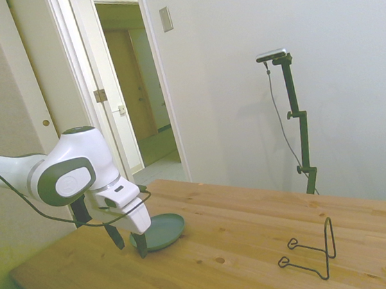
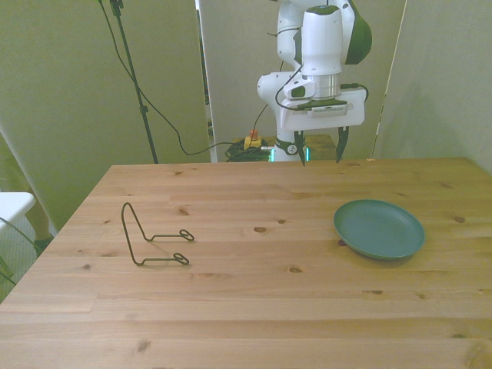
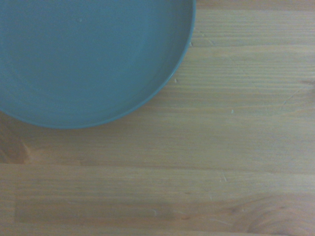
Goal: Load the plate
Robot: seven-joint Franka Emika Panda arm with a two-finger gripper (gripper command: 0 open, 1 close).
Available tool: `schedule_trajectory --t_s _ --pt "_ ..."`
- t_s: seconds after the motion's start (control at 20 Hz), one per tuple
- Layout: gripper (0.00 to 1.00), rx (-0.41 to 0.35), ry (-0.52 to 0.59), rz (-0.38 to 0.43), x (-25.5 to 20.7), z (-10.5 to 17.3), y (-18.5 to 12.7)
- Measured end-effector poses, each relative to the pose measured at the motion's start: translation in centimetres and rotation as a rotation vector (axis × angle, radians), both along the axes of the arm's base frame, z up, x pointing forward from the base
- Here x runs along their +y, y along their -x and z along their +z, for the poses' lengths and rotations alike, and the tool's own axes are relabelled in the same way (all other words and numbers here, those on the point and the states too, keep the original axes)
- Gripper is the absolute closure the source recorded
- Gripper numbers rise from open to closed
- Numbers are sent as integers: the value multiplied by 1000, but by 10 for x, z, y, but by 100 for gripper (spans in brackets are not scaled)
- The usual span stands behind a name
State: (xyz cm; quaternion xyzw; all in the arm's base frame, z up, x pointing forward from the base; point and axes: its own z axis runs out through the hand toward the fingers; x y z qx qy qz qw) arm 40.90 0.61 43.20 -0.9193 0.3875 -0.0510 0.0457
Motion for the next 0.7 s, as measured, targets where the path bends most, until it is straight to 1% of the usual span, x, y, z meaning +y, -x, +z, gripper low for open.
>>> schedule_trajectory --t_s 0.15,0.35,0.5,0.7 --pt "0 -1 -6 -4 -3 1 -1" --pt "0 -35 -46 24 0 22 -14" --pt "0 -40 -100 77 -2 31 -36" --pt "0 -13 -153 115 -16 18 -82"
